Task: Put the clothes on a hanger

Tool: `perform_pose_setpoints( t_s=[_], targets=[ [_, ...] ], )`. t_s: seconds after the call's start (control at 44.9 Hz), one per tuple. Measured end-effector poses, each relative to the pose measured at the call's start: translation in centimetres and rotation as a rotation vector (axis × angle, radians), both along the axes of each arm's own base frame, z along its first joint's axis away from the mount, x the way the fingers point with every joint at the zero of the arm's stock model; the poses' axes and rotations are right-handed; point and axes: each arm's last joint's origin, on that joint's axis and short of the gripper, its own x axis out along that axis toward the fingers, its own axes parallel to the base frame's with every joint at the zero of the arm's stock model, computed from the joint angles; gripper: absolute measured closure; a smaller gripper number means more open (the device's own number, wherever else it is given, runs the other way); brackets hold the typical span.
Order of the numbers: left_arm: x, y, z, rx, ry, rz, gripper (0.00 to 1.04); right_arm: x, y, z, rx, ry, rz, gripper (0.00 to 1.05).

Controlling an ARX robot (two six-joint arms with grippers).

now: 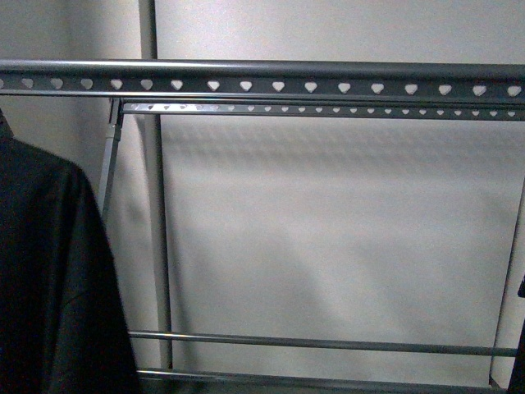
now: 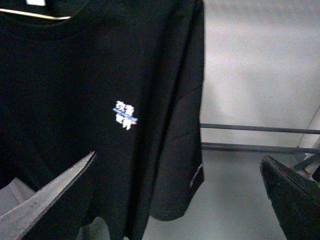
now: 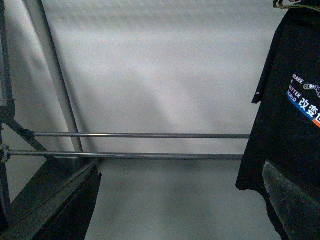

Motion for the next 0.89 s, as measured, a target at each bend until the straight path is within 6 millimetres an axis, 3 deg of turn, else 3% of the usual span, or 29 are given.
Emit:
perform_pose_setpoints(
  t_s=[0.423, 0.534, 0.646, 0.69, 0.757, 0.824, 0.891],
  targets=[
    [0.0, 0.0, 0.0, 0.0, 0.0, 0.0, 0.07, 0.0, 0.0, 0.0, 0.0, 0.0, 0.0, 0.07],
    [0.7, 0.3, 1.4, 0.122, -0.123, -0.176, 0.07, 0.0, 0.0, 0.0, 0.0, 0.0, 0.0, 0.07],
    [3.2, 1.5, 5.0, 0.156, -0.216, -0.066, 0.07, 0.0, 0.0, 0.0, 0.0, 0.0, 0.002, 0.07],
    [5.4, 2.3, 8.0, 0.107, -0.235, 0.025, 0.07, 0.0, 0.0, 0.0, 0.0, 0.0, 0.002, 0.07],
    [9.4, 3.4, 10.9, -0.046, -0.112, 0.104, 0.07, 0.0, 0.0, 0.0, 0.0, 0.0, 0.002, 0.07],
    [12.9, 4.5, 11.5, -0.229, 0.061, 0.169, 0.07, 0.0, 0.0, 0.0, 0.0, 0.0, 0.002, 0.07],
    [14.8, 5.1, 11.3, -0.336, 0.139, 0.251, 0.07, 0.0, 0.0, 0.0, 0.0, 0.0, 0.002, 0.07]
  ],
)
